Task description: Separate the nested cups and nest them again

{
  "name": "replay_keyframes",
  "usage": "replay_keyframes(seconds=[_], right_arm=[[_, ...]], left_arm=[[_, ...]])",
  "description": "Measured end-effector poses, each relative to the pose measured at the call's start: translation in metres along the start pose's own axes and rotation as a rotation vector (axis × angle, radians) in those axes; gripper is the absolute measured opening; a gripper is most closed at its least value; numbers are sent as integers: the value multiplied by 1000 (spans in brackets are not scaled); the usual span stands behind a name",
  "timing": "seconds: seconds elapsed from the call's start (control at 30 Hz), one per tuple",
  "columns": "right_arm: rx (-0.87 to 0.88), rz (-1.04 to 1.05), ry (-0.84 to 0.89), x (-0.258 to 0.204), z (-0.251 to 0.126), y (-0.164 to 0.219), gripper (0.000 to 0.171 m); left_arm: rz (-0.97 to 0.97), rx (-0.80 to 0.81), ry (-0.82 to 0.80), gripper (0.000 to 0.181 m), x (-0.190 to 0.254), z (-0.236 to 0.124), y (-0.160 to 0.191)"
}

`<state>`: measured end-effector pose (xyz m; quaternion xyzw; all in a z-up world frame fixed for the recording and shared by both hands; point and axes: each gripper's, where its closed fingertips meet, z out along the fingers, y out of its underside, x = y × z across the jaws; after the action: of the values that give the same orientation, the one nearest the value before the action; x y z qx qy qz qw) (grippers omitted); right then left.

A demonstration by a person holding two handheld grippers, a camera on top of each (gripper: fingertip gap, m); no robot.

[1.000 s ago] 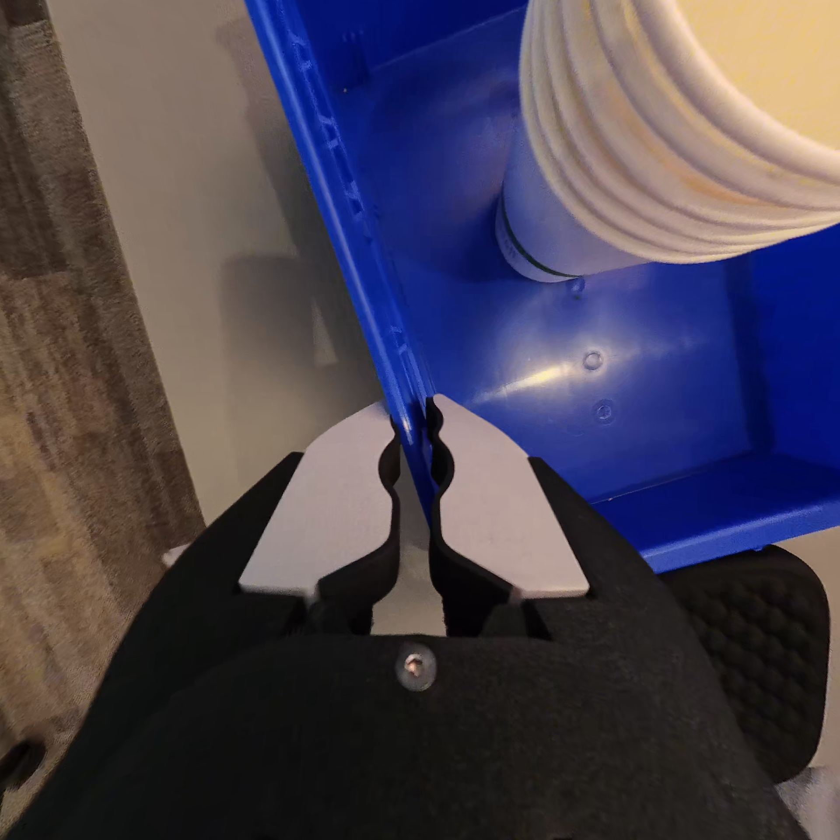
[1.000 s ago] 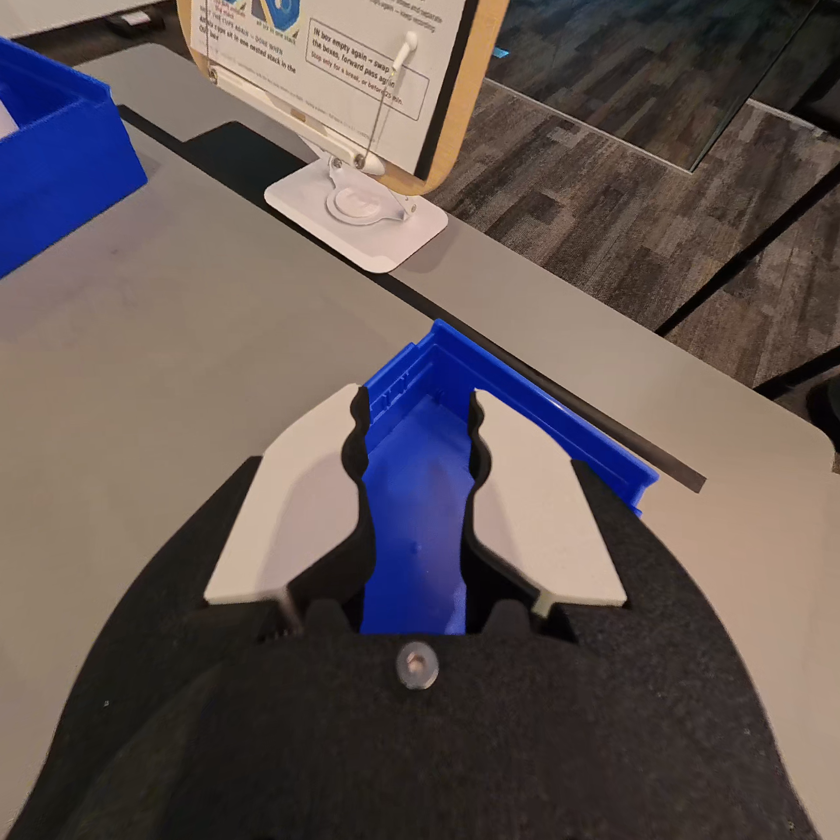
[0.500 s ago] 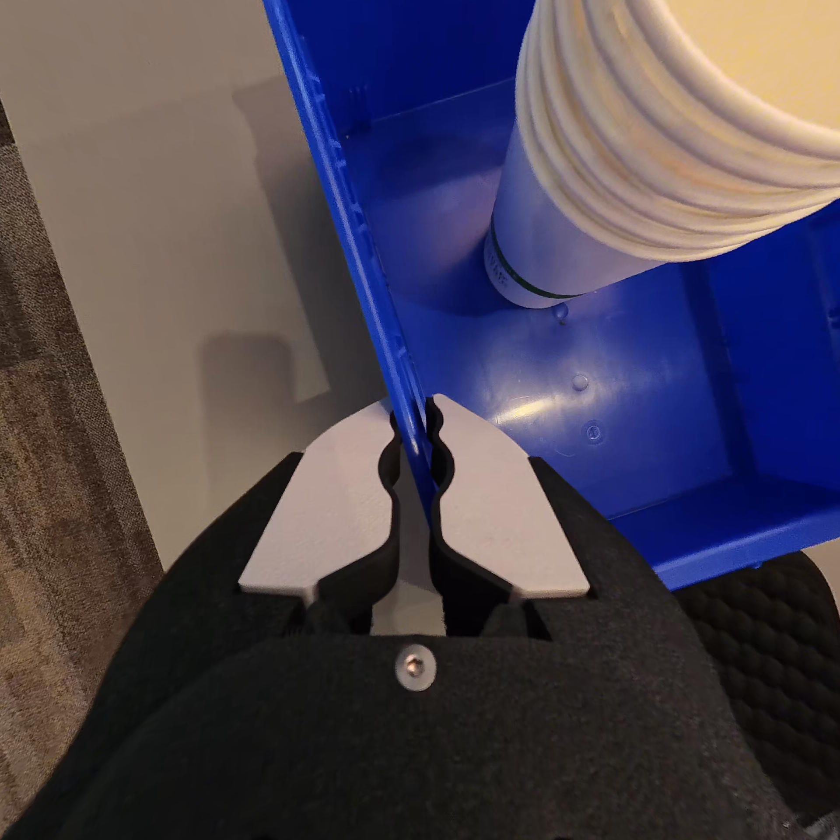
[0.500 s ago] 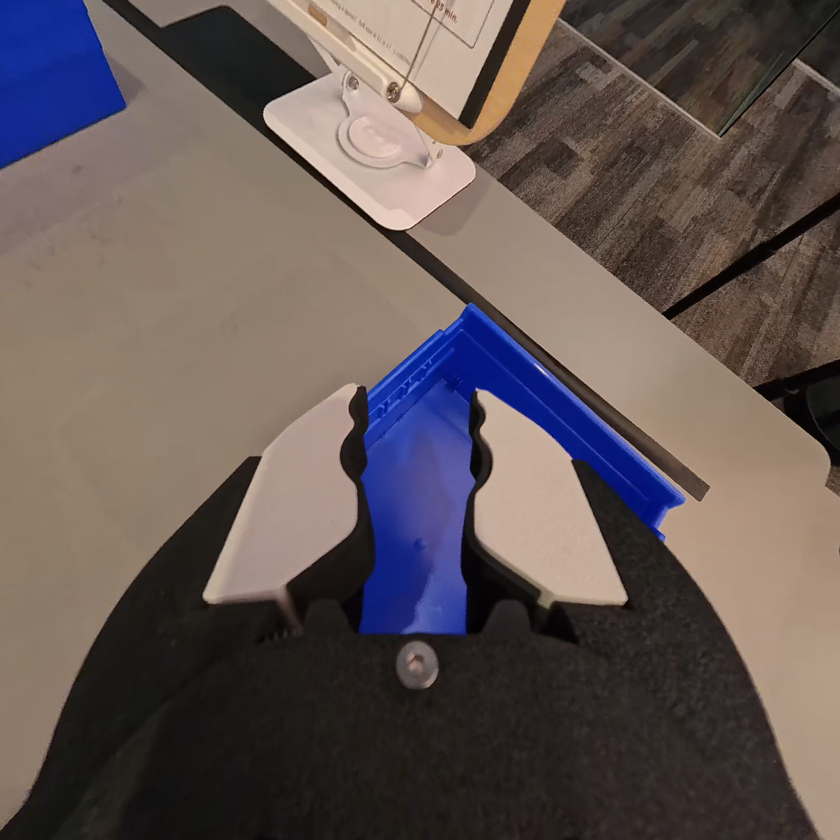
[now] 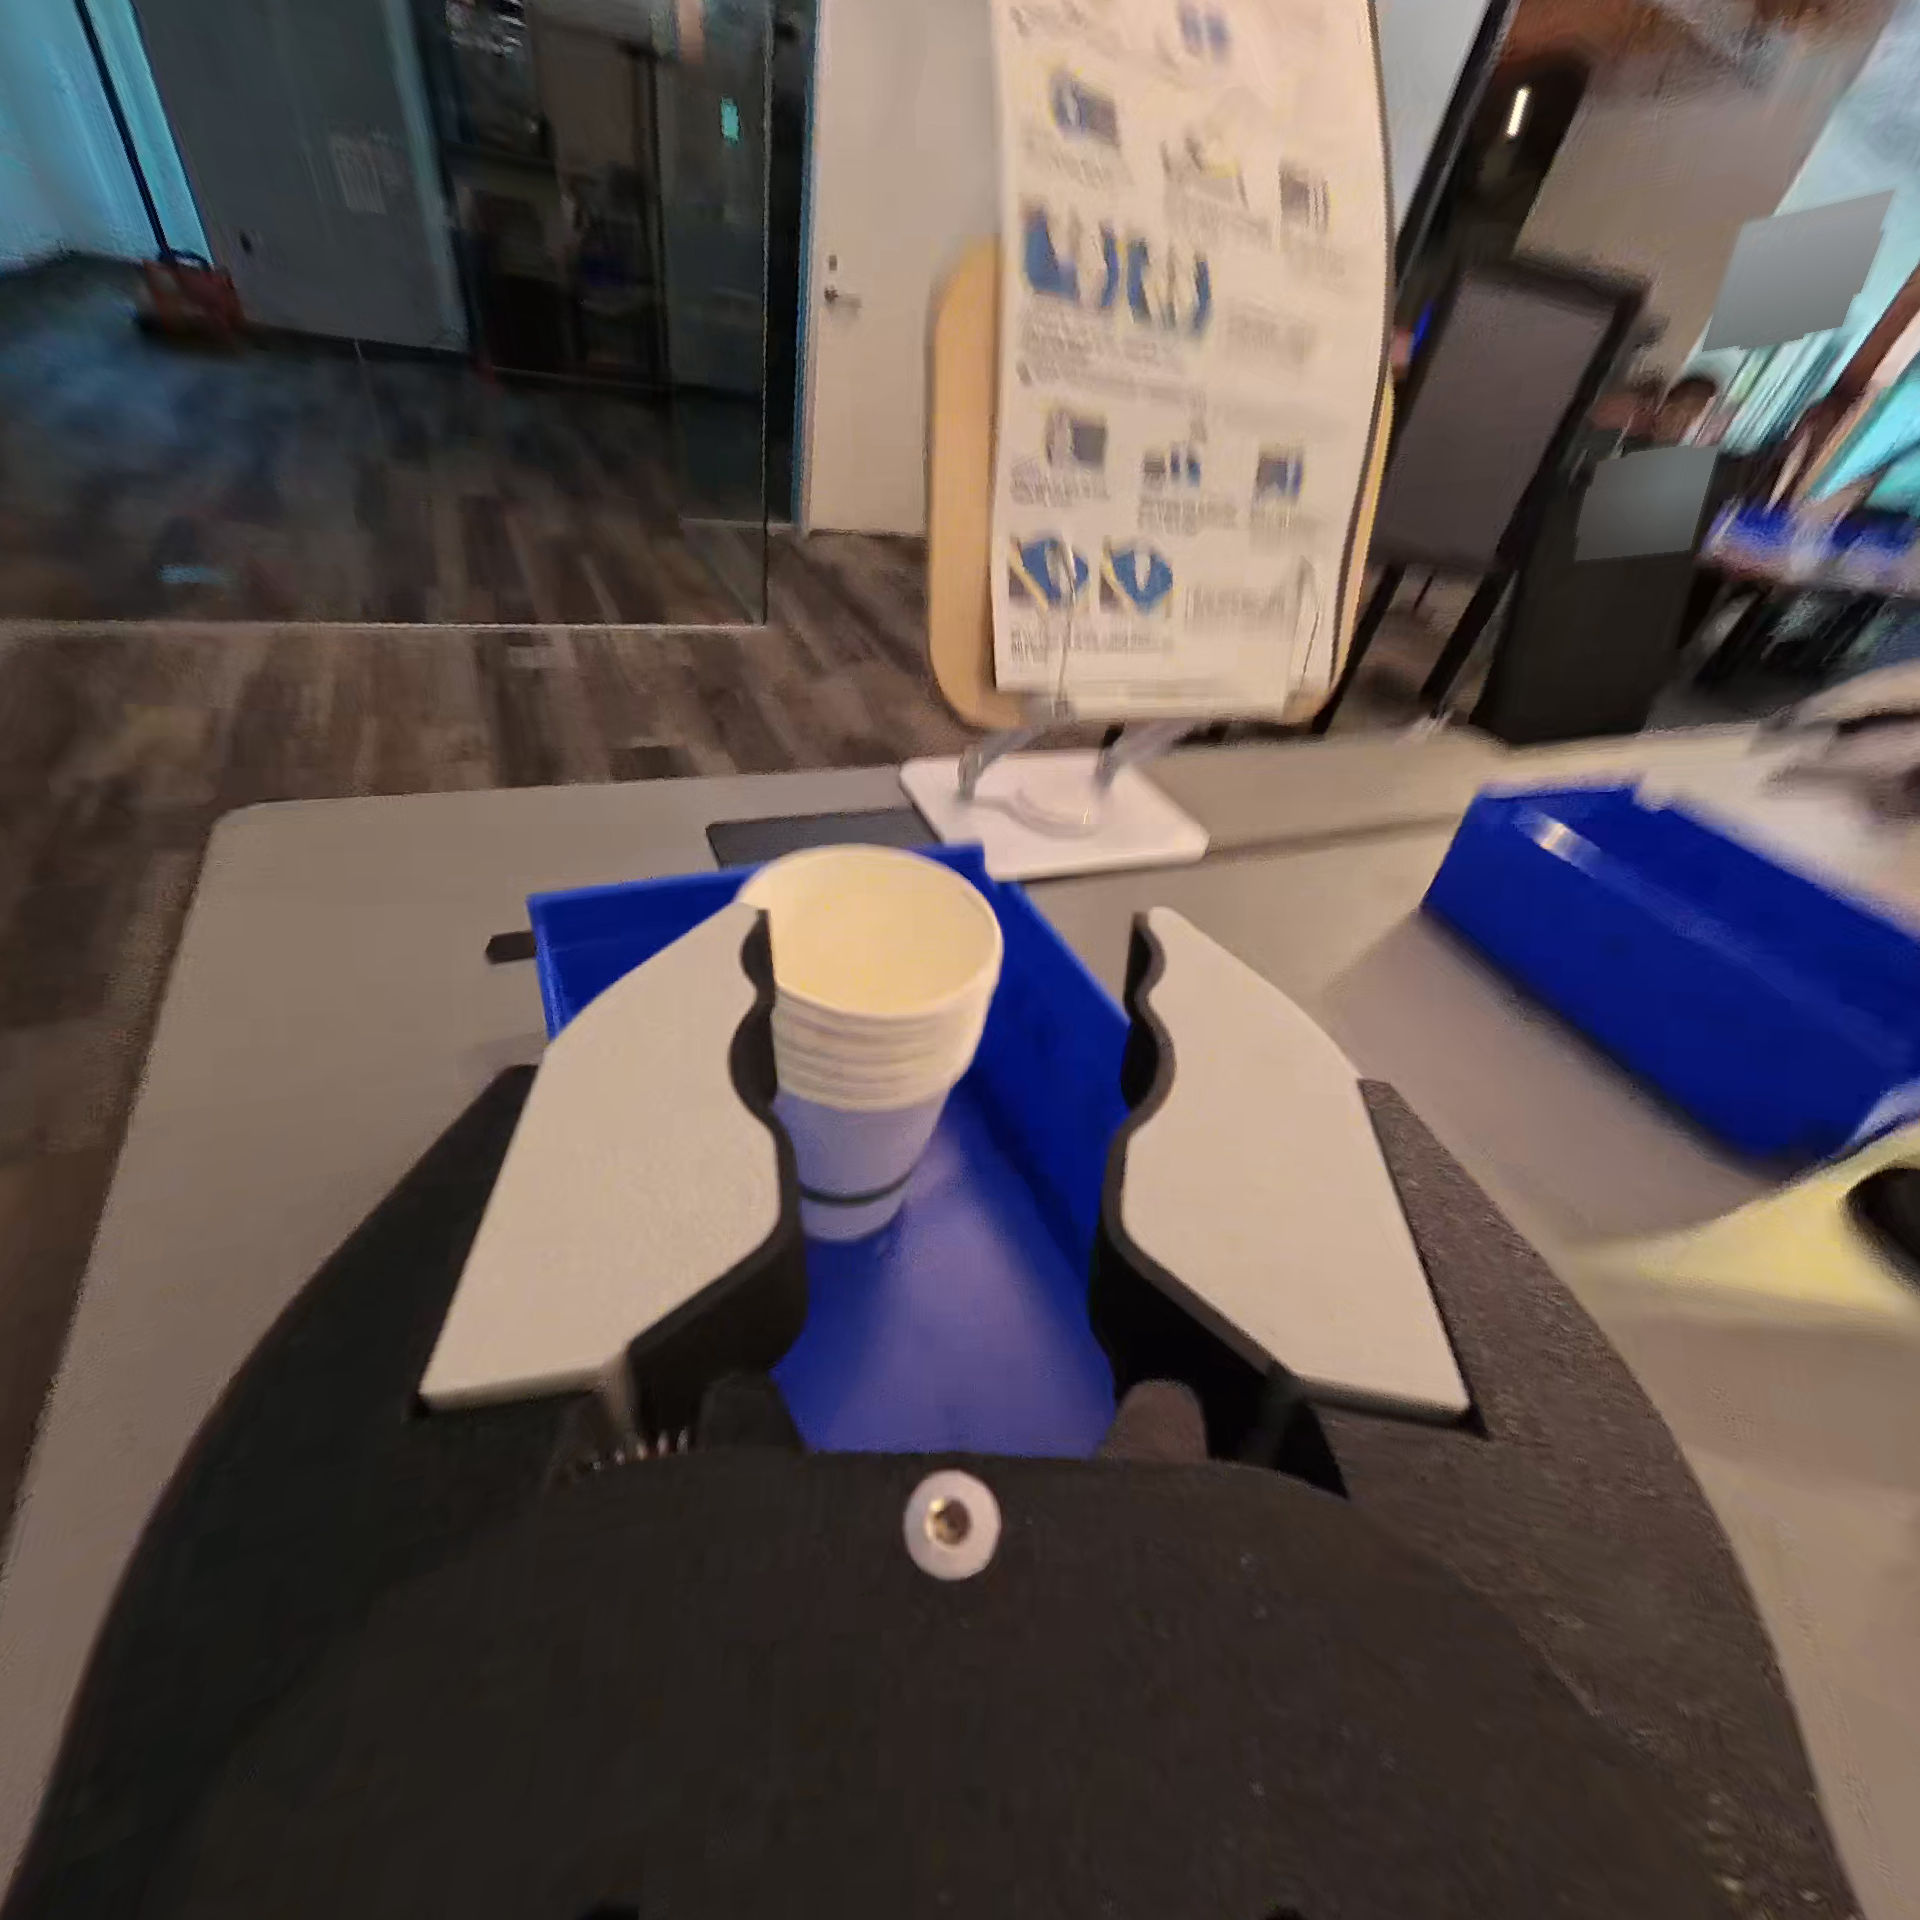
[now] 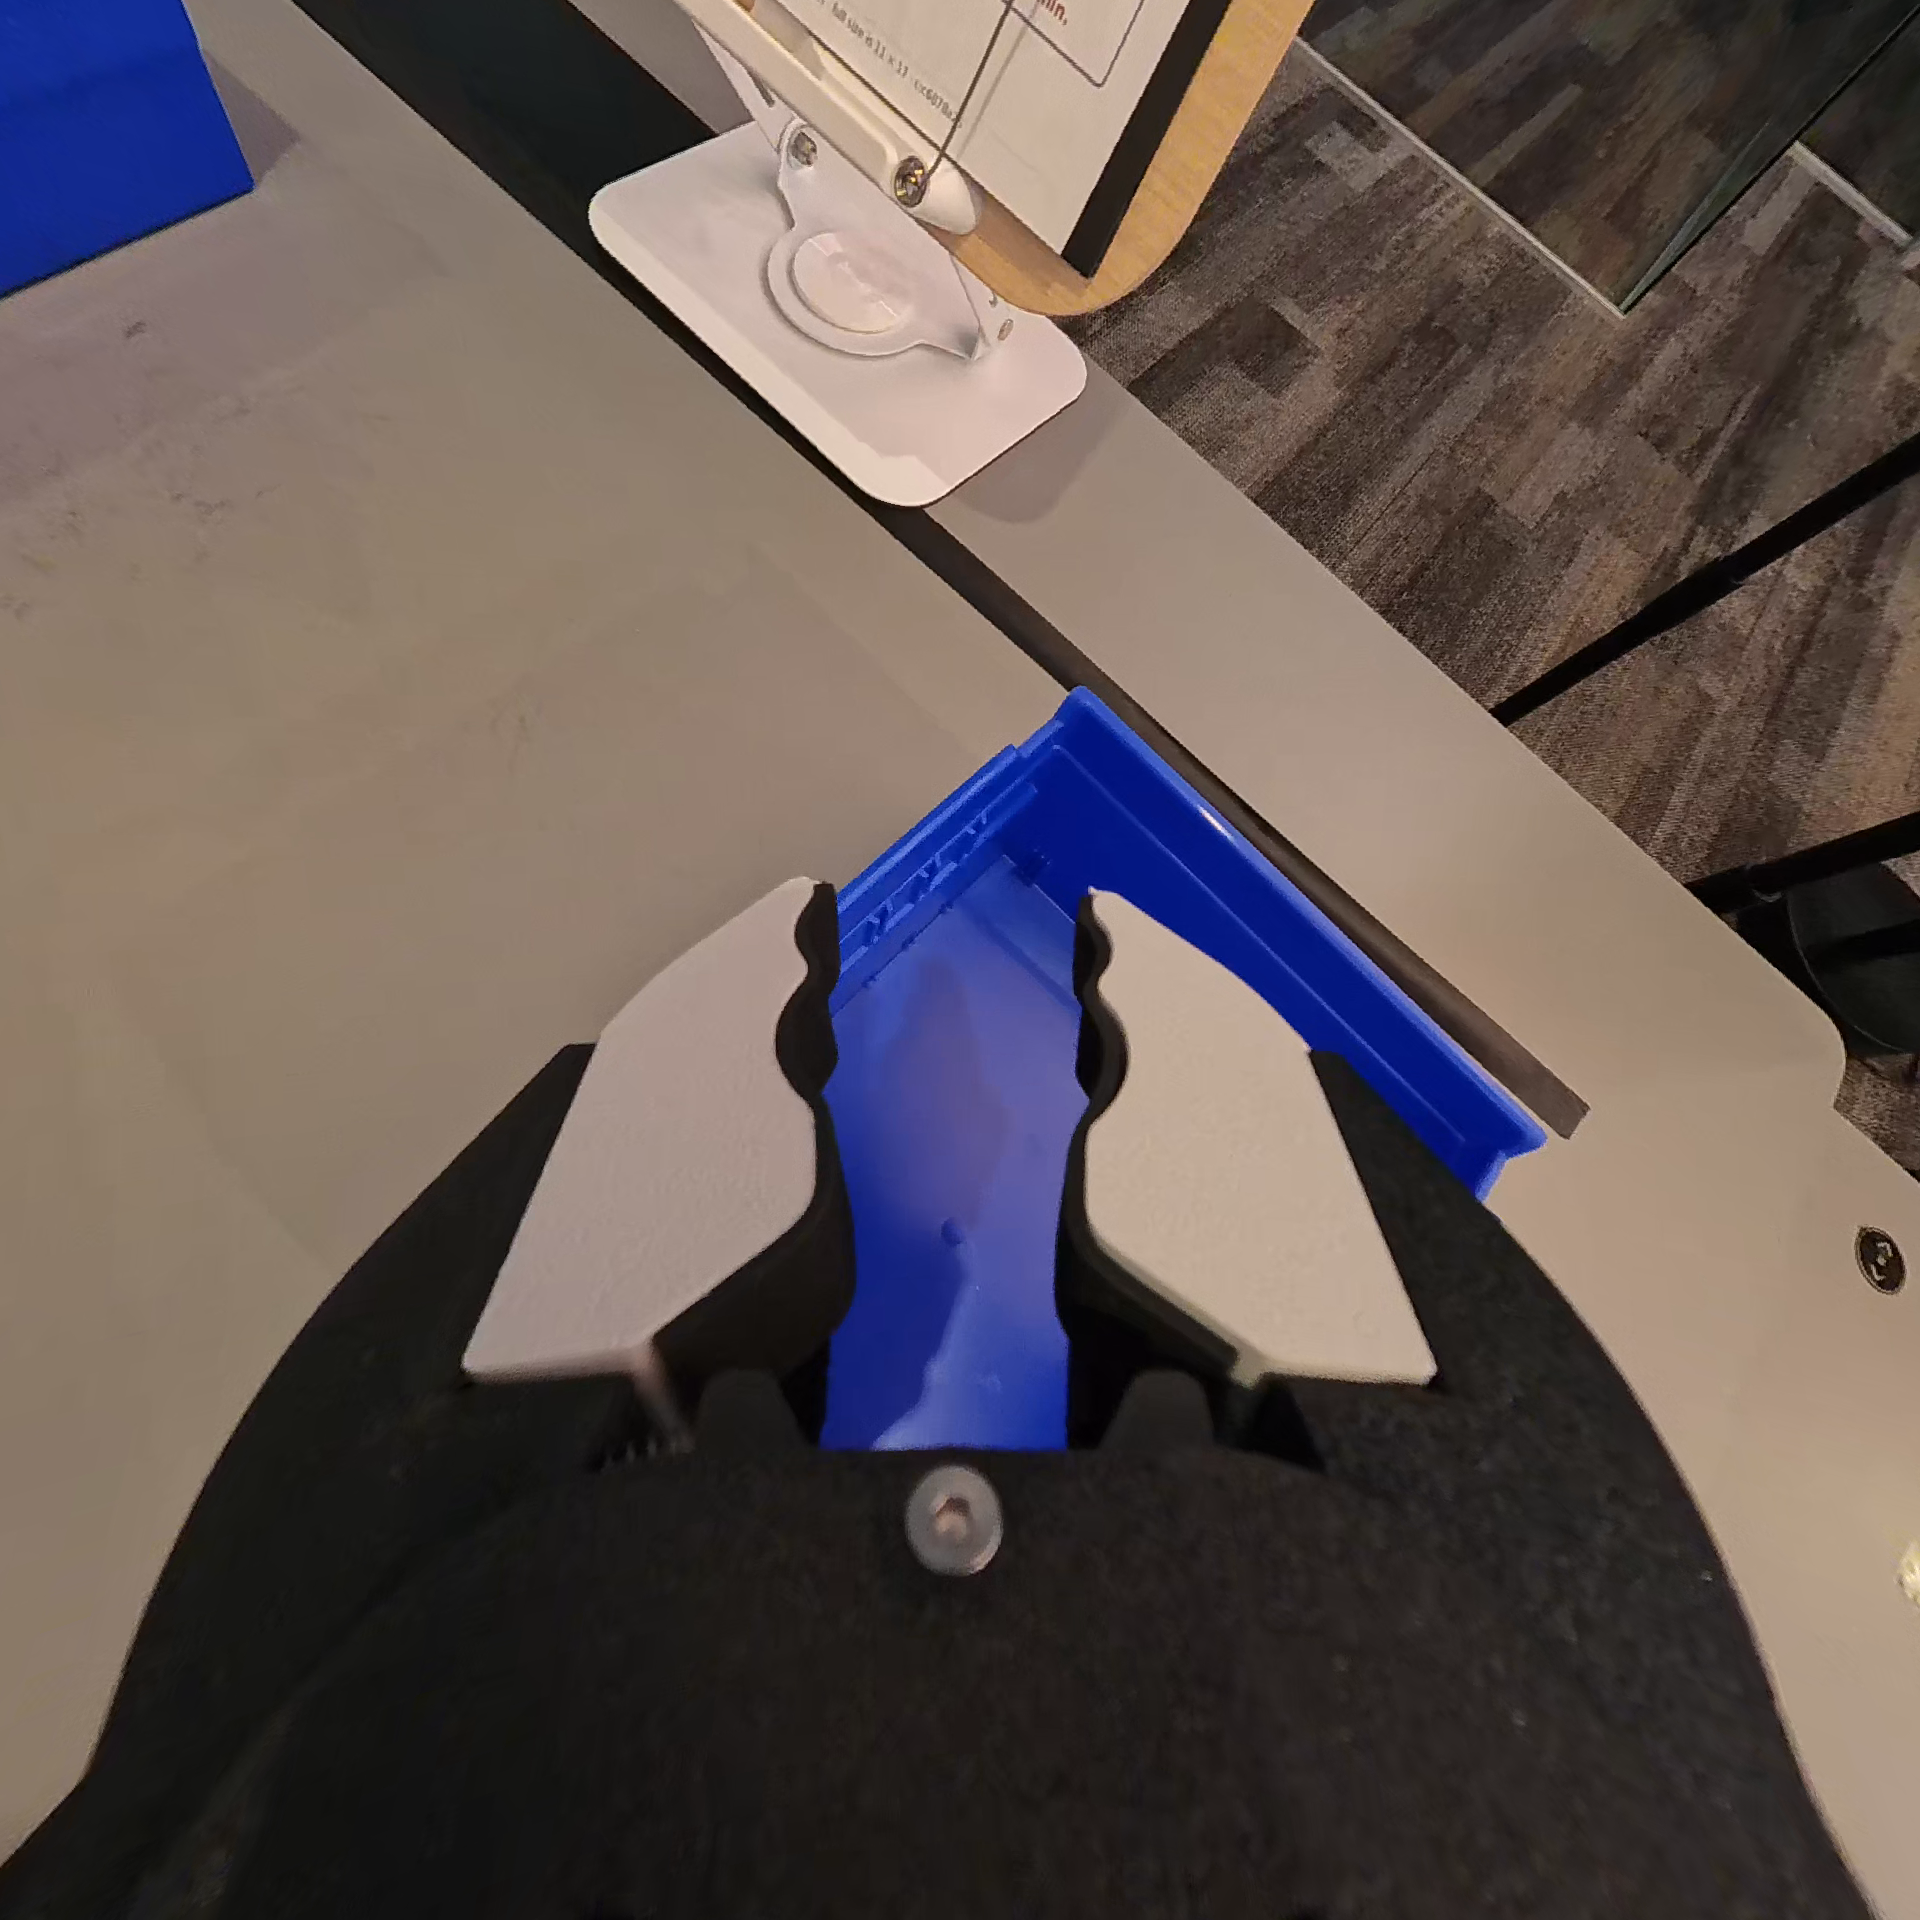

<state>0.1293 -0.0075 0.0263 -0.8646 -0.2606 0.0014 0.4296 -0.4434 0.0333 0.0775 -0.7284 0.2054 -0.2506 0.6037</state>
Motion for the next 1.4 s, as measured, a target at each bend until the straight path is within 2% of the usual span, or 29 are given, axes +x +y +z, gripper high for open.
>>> replay_keyframes(seconds=[0.07, 0.2, 0.4, 0.53, 0.87, 1.4], right_arm=[[0, -5, 2, 0, 0, 0, 43], [-15, -6, 9, 2, 3, 4, 43], [-49, -1, 12, 5, 7, 11, 43], [-67, -11, 19, 7, 8, 15, 43], [-88, -11, 7, 9, 14, 19, 42], [-87, 30, 9, 22, 9, 30, 39]], left_arm=[[125, -52, -105, 80, 16, 9, 26], [249, -82, -274, 76, 20, 30, 54], [-19, -287, -309, 105, 2, 64, 107], [-128, -343, -243, 111, 3, 84, 133], [-28, -346, -371, 113, -33, 101, 129], [2, -261, -384, 111, -43, 132, 134]])
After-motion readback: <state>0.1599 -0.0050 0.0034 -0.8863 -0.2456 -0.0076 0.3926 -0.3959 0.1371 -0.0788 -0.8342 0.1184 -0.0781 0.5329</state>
